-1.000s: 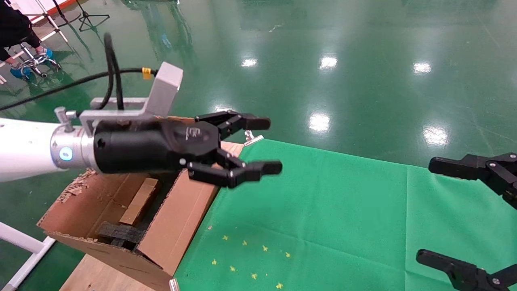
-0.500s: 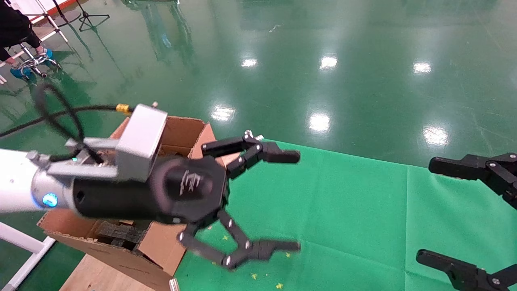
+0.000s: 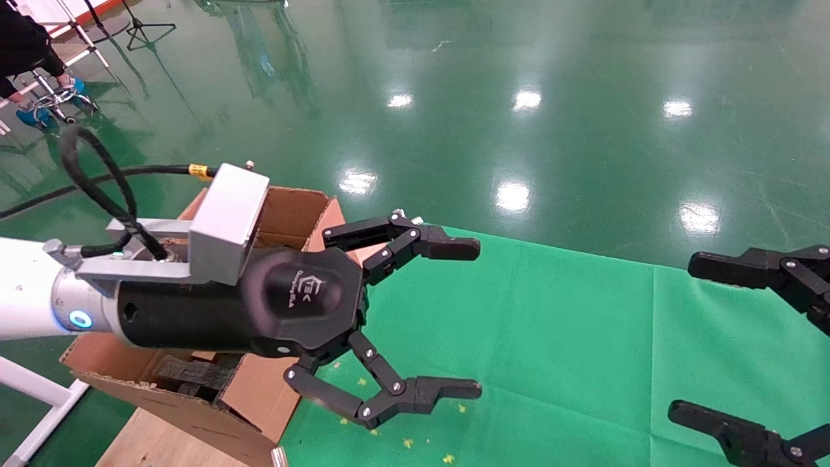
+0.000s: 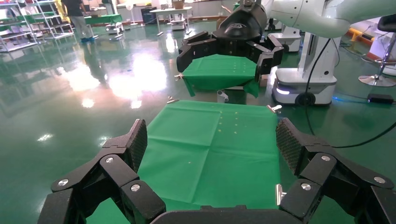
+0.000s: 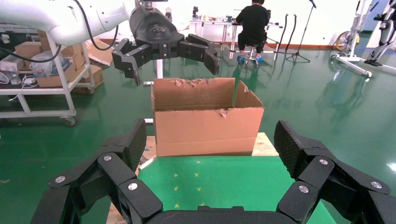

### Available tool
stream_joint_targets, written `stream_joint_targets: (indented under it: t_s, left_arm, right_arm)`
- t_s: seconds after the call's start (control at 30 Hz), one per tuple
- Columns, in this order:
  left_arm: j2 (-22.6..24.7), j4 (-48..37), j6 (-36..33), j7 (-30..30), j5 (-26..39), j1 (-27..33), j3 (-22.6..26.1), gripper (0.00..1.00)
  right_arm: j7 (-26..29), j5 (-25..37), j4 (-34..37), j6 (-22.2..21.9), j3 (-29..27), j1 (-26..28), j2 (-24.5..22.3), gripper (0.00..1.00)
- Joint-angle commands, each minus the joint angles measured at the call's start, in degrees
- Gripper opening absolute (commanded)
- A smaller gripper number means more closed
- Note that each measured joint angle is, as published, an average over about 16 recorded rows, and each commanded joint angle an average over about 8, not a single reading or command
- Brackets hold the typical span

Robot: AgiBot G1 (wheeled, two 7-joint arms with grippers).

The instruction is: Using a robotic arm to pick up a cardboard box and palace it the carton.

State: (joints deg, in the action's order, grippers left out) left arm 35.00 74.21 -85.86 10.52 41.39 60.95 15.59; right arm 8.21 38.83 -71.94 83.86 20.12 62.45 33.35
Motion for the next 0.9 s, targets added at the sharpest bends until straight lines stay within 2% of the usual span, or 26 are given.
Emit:
stream_joint_targets:
  t_s: [0.03, 0.9]
  left_arm:
    - [0.0, -0.17, 0.04, 0.08, 0.11, 0.15, 0.11, 1.0]
    - [0.02, -0.8, 0.2, 0.35, 0.51, 0.71, 0.51, 1.0]
  right_arm:
    - [0.0, 0.0, 0.0, 0.0, 0.0, 0.0, 0.0, 1.0]
    - [0.0, 0.0, 0.0, 0.0, 0.0, 0.0, 0.0, 1.0]
